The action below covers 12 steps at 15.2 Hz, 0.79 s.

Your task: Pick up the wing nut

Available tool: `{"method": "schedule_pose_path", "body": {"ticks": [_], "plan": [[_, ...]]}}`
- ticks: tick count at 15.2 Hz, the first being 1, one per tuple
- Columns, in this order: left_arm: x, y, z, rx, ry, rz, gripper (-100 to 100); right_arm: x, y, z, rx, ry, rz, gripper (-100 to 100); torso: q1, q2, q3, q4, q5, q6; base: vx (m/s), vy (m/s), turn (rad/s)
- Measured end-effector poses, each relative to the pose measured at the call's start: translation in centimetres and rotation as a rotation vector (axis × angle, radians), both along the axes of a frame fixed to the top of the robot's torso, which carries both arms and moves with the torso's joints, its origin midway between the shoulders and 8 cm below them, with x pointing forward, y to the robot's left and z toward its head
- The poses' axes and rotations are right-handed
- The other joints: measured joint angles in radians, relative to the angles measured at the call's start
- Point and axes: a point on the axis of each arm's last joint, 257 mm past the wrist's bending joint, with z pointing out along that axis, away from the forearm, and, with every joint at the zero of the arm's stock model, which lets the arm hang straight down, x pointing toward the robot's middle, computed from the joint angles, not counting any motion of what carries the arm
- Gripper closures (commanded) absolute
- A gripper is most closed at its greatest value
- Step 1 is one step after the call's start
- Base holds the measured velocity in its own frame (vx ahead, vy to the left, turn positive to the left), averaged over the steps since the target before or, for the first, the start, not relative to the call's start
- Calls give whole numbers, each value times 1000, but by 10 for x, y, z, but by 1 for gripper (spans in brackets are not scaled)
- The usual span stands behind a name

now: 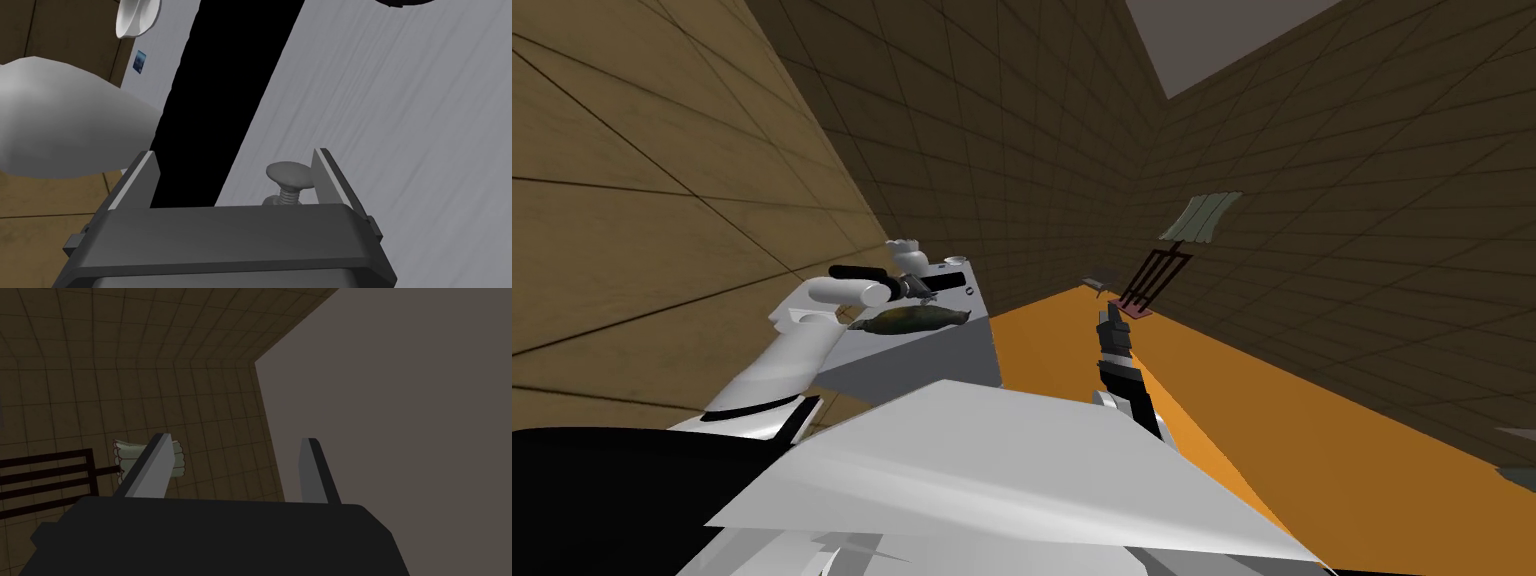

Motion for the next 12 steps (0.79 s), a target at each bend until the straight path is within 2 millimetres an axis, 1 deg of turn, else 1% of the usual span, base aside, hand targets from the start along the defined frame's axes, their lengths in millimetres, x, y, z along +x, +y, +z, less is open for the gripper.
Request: {"method": "schedule_pose_path", "body": {"ticks": [5, 12], "plan": [[-9, 11, -8, -35, 81, 39, -100, 0, 0, 0, 0, 0, 0, 0, 0, 0, 0, 0, 0, 1, 4, 8, -77], [-28, 28, -21, -90, 205, 107, -100, 0, 0, 0, 0, 0, 0, 0, 0, 0, 0, 0, 0, 0, 6, 12, -81]]}}
